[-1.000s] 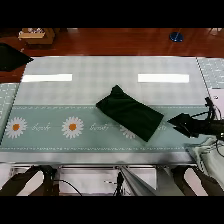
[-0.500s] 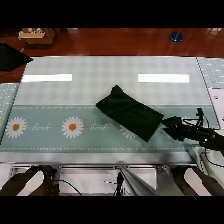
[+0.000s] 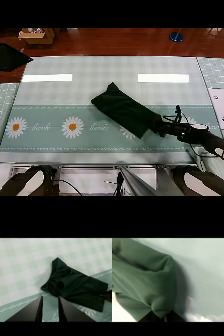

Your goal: Fold the shirts.

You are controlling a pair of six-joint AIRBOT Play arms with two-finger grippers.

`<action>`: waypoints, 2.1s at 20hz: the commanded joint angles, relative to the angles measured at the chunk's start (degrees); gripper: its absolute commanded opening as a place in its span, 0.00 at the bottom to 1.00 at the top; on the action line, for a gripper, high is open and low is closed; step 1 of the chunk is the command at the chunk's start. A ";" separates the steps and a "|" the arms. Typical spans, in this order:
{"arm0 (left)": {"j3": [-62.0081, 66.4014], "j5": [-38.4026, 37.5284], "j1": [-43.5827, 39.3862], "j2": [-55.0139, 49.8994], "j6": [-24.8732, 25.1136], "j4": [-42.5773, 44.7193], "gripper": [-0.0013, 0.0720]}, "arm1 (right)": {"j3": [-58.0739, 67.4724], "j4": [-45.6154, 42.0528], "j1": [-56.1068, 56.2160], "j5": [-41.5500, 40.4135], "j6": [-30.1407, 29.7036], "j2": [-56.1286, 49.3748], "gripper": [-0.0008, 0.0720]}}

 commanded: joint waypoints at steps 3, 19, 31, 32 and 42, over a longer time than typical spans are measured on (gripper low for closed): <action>-0.02 0.02 0.13 -0.02 0.02 2.89 0.38 | 12.00 7.39 -4.31 14.36 -5.97 6.99 0.04; -0.02 0.63 0.13 -1.66 0.26 3.69 0.38 | 58.42 -50.75 -58.62 54.69 29.46 18.03 0.04; 0.00 11.85 0.46 -2.47 3.30 8.11 0.38 | 58.40 -89.37 -67.84 61.42 26.43 16.28 0.04; 0.00 13.75 0.87 -2.67 3.30 8.98 0.38 | 58.40 -93.48 -67.84 61.42 26.43 16.09 0.04; 0.00 25.40 6.97 -4.26 3.26 17.29 0.38 | 47.17 -118.60 -67.84 61.31 26.67 16.22 0.04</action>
